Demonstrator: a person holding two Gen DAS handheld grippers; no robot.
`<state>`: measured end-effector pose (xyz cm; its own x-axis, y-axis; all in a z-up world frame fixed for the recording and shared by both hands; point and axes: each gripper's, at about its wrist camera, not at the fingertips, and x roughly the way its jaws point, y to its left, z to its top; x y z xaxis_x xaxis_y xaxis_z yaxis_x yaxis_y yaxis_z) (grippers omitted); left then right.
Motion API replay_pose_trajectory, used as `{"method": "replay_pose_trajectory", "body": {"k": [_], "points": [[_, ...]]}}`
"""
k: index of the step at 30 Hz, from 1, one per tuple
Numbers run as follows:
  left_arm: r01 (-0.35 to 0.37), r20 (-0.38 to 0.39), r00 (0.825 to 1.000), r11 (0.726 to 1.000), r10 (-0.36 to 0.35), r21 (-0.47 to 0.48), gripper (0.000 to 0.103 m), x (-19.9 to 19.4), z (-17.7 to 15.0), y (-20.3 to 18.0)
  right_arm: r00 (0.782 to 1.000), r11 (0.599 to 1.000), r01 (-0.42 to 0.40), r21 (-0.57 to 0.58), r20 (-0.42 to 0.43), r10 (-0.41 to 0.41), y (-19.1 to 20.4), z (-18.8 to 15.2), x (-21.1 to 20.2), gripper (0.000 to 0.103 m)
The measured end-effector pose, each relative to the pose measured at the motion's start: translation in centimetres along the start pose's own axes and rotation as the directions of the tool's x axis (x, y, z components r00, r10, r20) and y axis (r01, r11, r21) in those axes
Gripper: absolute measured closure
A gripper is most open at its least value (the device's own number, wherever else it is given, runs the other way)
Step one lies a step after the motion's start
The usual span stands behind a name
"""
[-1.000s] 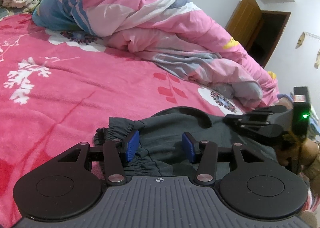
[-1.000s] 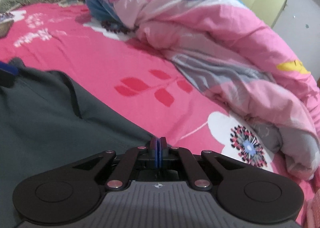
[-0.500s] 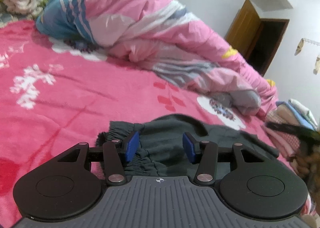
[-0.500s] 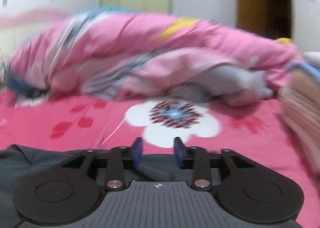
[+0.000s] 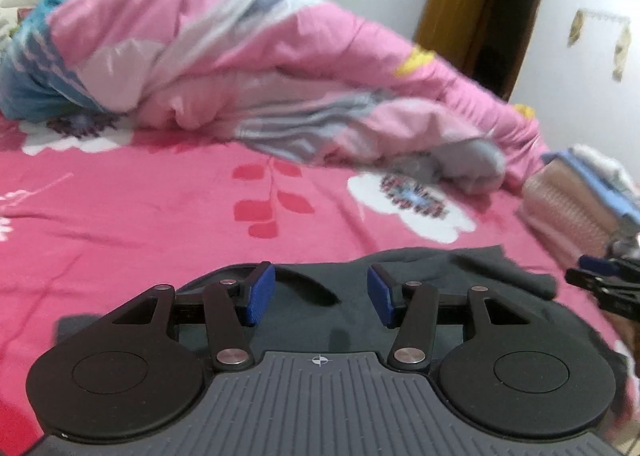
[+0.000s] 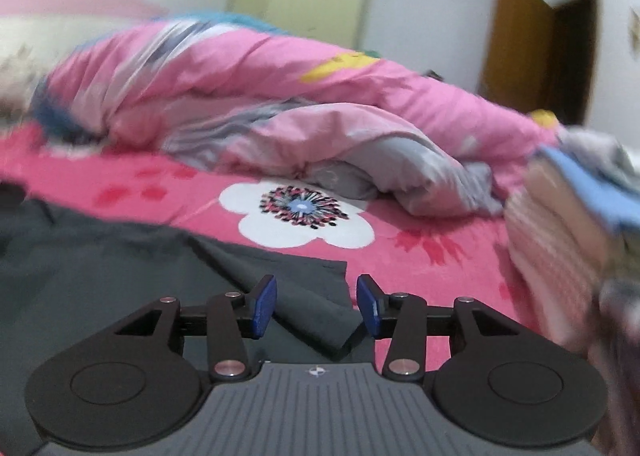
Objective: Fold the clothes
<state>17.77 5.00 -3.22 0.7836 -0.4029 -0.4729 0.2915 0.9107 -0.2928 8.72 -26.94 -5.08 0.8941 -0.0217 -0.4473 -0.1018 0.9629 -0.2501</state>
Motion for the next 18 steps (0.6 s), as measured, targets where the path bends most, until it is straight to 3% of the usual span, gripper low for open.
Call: {"method": "replay_pose_trajectory", "body": {"k": [6,7,8,10,18], "points": [[-0.028,-0.075,0.997,0.999,0.025,-0.035,0.052,3.0,-0.9,1.2,0.996,0.962,-0.046,-0.270,-0.089,0.023,3.2,0.1,4.8,0.059],[-0.026,-0.072,0.997,0.999,0.024,-0.037,0.052,3.0,-0.9,1.3,0.994,0.953,-0.048,-0.299,-0.112,0.015,3.6,0.0,5.7,0.063],[-0.024,-0.065,0.998,0.999,0.022,-0.037,0.052,2.9,-0.9,1.3,0.991,0.943,-0.052,-0.328,-0.134,0.008,3.9,-0.1,6.6,0.074],[-0.026,-0.057,0.998,0.999,0.024,-0.035,0.052,2.8,-0.9,1.3,0.989,0.945,-0.049,-0.324,-0.147,0.001,3.8,0.2,7.4,0.098],[-0.035,-0.024,0.999,0.999,0.034,-0.030,0.052,2.4,-0.7,1.2,0.996,0.967,-0.004,-0.256,-0.087,-0.019,2.2,3.0,7.0,0.103]]}}
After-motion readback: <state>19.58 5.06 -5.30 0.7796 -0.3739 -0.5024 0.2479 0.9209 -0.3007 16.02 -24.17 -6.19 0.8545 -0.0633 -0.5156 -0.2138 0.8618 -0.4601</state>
